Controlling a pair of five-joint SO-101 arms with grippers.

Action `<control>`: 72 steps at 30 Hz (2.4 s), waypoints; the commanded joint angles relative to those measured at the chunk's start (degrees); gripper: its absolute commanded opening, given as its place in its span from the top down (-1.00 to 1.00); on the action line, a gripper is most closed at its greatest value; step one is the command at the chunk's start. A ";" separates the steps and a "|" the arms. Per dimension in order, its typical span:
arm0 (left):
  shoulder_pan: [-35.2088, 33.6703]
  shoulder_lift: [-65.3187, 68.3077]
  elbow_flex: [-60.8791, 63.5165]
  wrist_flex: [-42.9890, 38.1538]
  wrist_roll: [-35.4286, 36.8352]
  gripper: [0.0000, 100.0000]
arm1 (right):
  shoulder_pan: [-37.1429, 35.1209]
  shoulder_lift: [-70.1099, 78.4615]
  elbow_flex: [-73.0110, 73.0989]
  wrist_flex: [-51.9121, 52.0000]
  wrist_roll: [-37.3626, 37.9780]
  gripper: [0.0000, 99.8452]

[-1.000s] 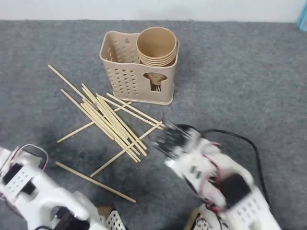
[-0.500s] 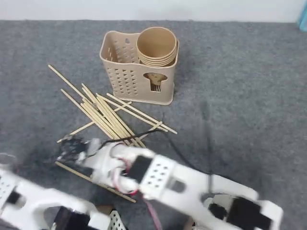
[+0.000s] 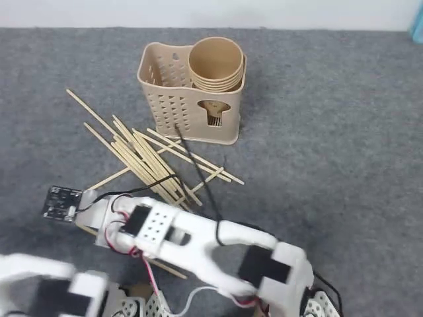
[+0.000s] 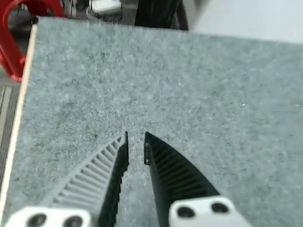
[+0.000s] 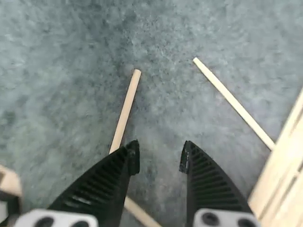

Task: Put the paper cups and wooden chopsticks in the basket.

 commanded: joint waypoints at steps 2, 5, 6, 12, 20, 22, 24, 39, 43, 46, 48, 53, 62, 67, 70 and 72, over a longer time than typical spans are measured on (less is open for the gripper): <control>-1.58 10.46 -10.77 -1.05 -0.79 0.88 | -0.57 4.79 -11.25 -0.66 -0.79 0.68; -2.46 13.19 -13.76 -1.05 -0.79 0.88 | -1.36 8.13 -15.47 -0.57 -4.31 0.68; -2.73 13.71 -14.37 -1.05 -0.70 0.88 | -1.71 8.92 -16.53 -0.57 -5.54 0.68; -2.99 14.42 -14.99 -1.05 -0.70 0.88 | -2.15 12.18 -20.04 -0.57 -9.05 0.68; -5.71 14.51 -17.71 -1.05 -0.88 0.88 | -2.68 14.64 -20.04 -0.57 -14.95 0.68; -6.95 14.51 -18.77 -1.14 -0.88 0.88 | -2.77 16.84 -20.22 -0.57 -14.95 0.68; -8.26 14.51 -19.91 -1.23 -0.88 0.87 | -2.77 18.33 -20.48 -0.57 -14.95 0.68; -7.74 14.68 -19.12 -1.32 -1.14 0.87 | -3.30 19.30 -24.00 5.41 -14.42 0.98; -6.86 14.68 -17.54 -1.32 -3.96 0.87 | -2.77 18.42 -24.79 7.96 -14.42 0.99; -6.24 14.68 -17.54 -1.14 -4.57 0.87 | -2.77 17.45 -26.90 12.35 -14.42 0.99; -5.89 14.68 -17.45 -1.05 -4.57 0.87 | -2.68 16.75 -28.66 15.78 -14.42 0.99; -3.25 14.15 -14.46 -0.09 -4.75 0.87 | -1.10 12.62 -34.02 25.63 -14.42 0.99; 10.20 14.15 -13.49 15.47 -8.70 0.88 | 7.25 -3.12 -40.62 33.10 -14.42 0.99; 19.52 13.98 -13.32 21.71 -8.79 0.88 | 10.68 -12.09 -42.90 32.57 -11.25 0.99; 24.09 12.75 -11.56 22.68 -8.88 0.95 | 12.79 -16.84 -43.34 27.38 -10.37 0.99; 25.76 9.49 -9.54 22.33 -8.88 0.97 | 14.64 -18.95 -43.34 22.02 -10.37 0.99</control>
